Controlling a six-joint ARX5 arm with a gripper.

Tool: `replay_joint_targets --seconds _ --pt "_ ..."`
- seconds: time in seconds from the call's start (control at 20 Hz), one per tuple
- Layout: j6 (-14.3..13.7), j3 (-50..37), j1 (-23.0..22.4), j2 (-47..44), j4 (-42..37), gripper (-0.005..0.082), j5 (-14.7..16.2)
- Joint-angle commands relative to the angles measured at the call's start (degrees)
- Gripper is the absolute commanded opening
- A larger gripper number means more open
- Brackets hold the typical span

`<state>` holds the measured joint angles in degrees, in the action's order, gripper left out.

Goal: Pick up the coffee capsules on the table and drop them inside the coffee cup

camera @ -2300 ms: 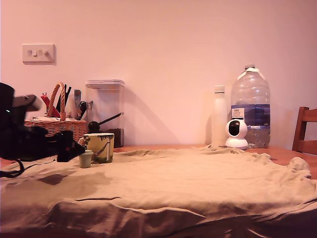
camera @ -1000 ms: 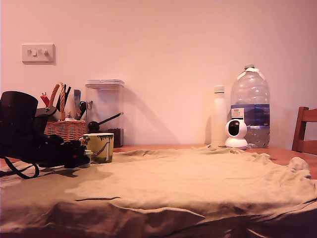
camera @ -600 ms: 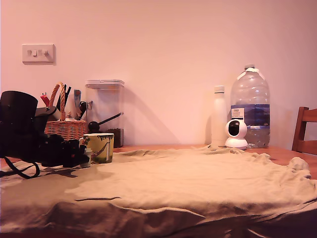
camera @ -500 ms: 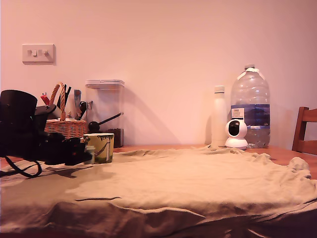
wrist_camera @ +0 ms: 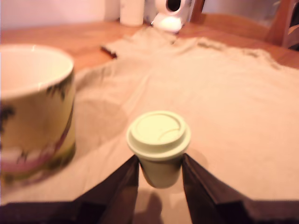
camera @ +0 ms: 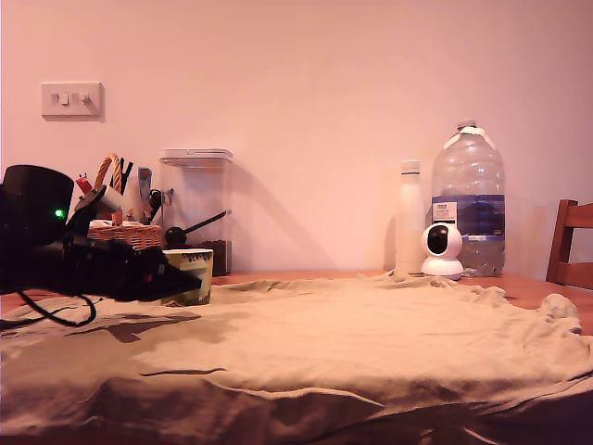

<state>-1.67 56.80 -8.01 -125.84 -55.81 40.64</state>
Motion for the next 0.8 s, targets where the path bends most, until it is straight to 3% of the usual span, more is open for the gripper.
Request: replay_joint_targets --seconds 0.0,0.15,0.25,0.55,0.75 --pt "0.1 0.4 -0.4 3.5 -2.0 0.0215 0.3" --pt "0.2 1.6 -0.4 4.7 -2.8 0.0215 -0.5" --pt "0.3 3.1 -0.4 4.8 -2.5 0.0215 -3.2" --pt "1.7 8.3 -0.4 4.8 4.3 0.0215 -16.5" --pt "1.6 12.0 -0.4 4.8 12.4 0.0215 -22.2"
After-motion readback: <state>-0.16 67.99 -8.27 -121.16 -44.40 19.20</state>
